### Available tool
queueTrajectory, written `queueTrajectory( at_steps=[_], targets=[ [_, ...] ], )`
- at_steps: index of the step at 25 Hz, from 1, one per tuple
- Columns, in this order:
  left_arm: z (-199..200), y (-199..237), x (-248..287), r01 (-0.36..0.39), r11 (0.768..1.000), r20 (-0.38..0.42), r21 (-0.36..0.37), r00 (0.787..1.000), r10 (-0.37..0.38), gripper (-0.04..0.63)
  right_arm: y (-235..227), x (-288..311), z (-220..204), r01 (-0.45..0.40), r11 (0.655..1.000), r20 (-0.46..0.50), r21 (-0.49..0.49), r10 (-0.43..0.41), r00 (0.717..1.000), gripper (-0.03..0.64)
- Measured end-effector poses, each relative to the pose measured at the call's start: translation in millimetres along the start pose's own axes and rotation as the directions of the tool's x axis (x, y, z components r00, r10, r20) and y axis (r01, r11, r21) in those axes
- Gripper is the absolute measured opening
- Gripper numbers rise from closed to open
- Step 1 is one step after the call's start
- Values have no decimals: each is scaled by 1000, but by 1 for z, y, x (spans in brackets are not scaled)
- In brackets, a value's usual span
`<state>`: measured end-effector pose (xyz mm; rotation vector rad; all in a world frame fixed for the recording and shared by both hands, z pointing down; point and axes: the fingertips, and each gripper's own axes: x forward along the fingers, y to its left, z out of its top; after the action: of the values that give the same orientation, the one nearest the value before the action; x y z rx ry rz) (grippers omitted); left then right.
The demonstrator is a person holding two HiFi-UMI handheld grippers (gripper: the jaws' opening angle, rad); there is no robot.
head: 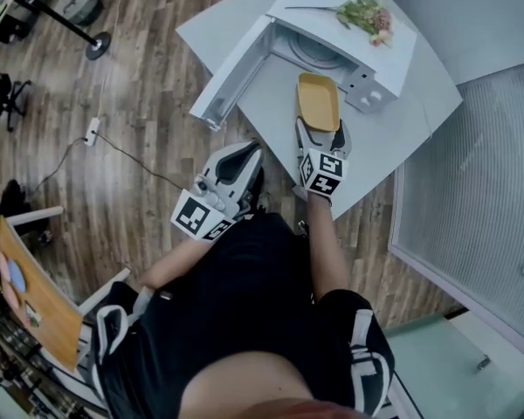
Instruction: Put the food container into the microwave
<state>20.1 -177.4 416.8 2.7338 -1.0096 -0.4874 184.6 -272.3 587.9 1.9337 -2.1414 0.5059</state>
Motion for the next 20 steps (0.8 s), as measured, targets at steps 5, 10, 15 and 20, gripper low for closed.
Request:
queueTrajectory(
  at_steps=[5, 10, 15, 20],
  targets=[
    [-8, 50, 55, 4, 1000, -5, -5, 1000, -4, 41, -33, 112, -6, 51, 999, -40, -19, -51, 998, 469],
    [-14, 93, 108, 15, 1000, -13, -17, 1000, -16, 41, -65, 209, -10, 89, 995, -84, -39, -92, 992, 471],
    [-22, 127, 142, 13, 999, -27, -32, 1000, -13, 41, -86, 283, -13, 106, 993, -115, -58, -112, 987, 471],
    [-31, 151, 163, 6, 999, -49, -47, 999, -8, 41, -99, 327, -27, 110, 991, -176, -71, -121, 977, 471]
  ],
)
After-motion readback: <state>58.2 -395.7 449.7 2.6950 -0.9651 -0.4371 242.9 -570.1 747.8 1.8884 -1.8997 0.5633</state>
